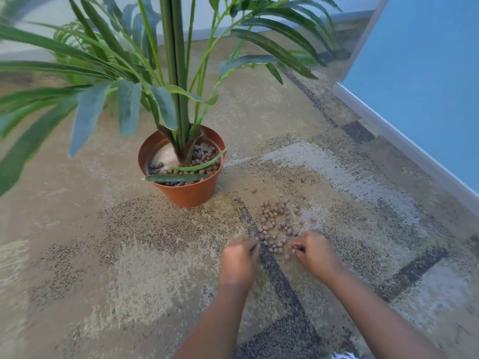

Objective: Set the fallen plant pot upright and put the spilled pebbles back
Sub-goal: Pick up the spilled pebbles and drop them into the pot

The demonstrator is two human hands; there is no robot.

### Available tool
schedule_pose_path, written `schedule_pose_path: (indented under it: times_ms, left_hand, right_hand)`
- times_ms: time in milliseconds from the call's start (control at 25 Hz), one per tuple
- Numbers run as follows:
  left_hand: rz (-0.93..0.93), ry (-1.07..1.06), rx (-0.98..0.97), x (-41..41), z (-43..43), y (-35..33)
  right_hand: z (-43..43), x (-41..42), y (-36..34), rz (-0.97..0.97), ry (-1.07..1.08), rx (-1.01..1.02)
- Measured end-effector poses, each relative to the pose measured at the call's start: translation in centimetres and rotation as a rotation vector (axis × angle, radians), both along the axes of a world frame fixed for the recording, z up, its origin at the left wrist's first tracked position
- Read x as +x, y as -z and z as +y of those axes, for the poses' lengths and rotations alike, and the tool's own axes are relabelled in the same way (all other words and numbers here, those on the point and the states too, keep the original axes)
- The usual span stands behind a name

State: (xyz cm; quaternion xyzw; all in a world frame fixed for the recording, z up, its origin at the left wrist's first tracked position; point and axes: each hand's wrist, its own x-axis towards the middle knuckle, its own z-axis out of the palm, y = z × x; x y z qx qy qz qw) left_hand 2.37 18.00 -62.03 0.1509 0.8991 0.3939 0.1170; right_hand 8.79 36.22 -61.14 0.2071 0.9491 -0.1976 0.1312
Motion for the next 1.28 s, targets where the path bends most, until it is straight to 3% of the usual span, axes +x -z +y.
schedule_pose_path:
  times_ms: [120, 280, 360, 480, 600, 760, 1000, 1120, 1200, 1280]
  left_hand:
    - [-0.008, -0.222, 0.24, -3.7, 1.4, -4.7]
    - [0.204, -0.443, 0.535, -9.0, 0.2, -11.5]
    - [0.271, -0.504, 0.43, -12.3, -2.2, -12.7]
    - [0.227, -0.489, 0.125, -15.6, -5.9, -11.1]
    - [0.158, -0.478, 0.024, -16.5, -7.2, -9.3]
    - [0.212, -0.485, 0.112, -15.9, -6.5, -9.2]
    - [0.276, -0.341, 0.165, -10.5, -3.0, -7.9]
    - [0.094, -0.303, 0.253, -5.7, -1.0, -3.9]
    - [-0.138, -0.24, 0.215, -3.3, -0.4, -1.0]
    - [-0.252, -0.072, 0.119, -1.6, 0.0, 1.1]
  right_hand:
    - [0.8, 0.0, 0.4, -0.011, 0.036, -0.034]
    - [0.1, -2.2, -1.7, 0.152, 0.155, -0.225]
    - [-1.6, -5.4, -5.5, 0.297, 0.105, -0.304]
    - [-5.1, -11.6, -11.0, 0.421, -0.166, -0.251]
    - [-8.7, -17.7, -12.3, 0.492, -0.305, -0.267]
    - [-11.3, -22.1, -10.6, 0.509, -0.214, -0.207]
    - [-5.5, -16.4, -7.9, 0.641, 0.042, -0.228]
    - [-0.2, -11.6, -5.5, 0.437, 0.197, -0.156]
    - [1.3, -7.9, -3.9, 0.187, 0.251, -0.177]
    - [1.0, -4.1, -2.5, 0.027, 0.223, -0.217]
